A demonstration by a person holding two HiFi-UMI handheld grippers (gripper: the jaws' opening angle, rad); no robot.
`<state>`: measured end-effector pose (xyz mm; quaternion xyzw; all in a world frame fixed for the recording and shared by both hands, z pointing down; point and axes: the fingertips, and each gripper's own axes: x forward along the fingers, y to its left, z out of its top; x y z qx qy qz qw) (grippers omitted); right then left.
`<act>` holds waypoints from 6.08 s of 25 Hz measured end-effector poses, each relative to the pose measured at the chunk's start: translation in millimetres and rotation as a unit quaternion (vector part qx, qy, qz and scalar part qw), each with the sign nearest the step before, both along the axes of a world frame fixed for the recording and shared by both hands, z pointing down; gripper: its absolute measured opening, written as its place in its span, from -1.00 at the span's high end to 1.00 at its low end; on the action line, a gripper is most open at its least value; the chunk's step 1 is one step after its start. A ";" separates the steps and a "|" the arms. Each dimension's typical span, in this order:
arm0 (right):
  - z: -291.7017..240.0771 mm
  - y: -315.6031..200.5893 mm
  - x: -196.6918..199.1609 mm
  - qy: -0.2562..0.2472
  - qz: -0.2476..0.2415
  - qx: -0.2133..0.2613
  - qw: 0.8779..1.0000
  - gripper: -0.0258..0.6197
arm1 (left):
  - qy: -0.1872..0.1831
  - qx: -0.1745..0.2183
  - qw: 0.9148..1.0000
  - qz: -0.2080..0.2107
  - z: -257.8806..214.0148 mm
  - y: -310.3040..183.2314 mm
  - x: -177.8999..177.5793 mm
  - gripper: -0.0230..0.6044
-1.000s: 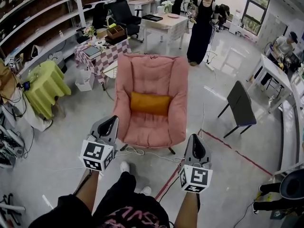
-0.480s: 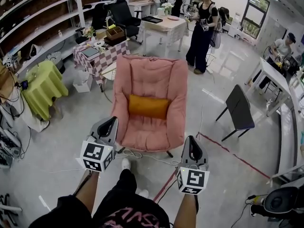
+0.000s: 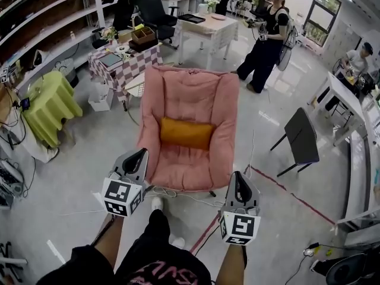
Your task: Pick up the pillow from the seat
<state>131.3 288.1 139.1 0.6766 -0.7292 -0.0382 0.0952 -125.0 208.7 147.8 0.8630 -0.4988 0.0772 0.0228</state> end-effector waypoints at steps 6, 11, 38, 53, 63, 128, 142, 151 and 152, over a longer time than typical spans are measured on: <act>7.5 -45.3 -3.4 0.002 0.003 -0.016 1.000 0.85 | 0.003 -0.019 1.000 -0.003 11.7 -44.9 -5.4 0.89; 20.9 -88.4 -7.0 0.000 0.006 -0.026 1.000 0.85 | 0.004 -0.031 1.000 -0.001 28.3 -86.0 -6.0 0.89; 63.2 -270.3 -47.7 0.002 0.039 -0.070 0.997 0.85 | 0.006 -0.109 0.993 0.034 101.1 -270.7 -30.3 0.89; 61.9 -294.4 -53.8 0.005 0.067 -0.071 0.995 0.85 | 0.012 -0.116 0.991 0.063 107.2 -303.7 -28.1 0.89; 71.8 -303.2 -51.0 0.001 0.052 -0.078 0.996 0.85 | -0.001 -0.115 0.992 0.050 109.8 -302.4 -27.9 0.89; 236.7 -371.6 28.8 -0.071 0.001 -0.155 0.985 0.85 | -0.028 -0.196 0.980 -0.025 262.4 -331.8 47.8 0.89; 312.5 -377.5 20.7 -0.060 -0.016 -0.199 0.978 0.85 | -0.033 -0.238 0.970 -0.033 341.7 -336.0 49.1 0.89; 356.1 -381.0 16.5 -0.056 -0.026 -0.217 0.974 0.85 | -0.057 -0.253 0.965 -0.026 387.4 -333.5 52.4 0.89; 359.6 -380.9 16.6 -0.057 -0.027 -0.219 0.974 0.85 | -0.064 -0.252 0.965 -0.024 390.8 -332.9 53.4 0.89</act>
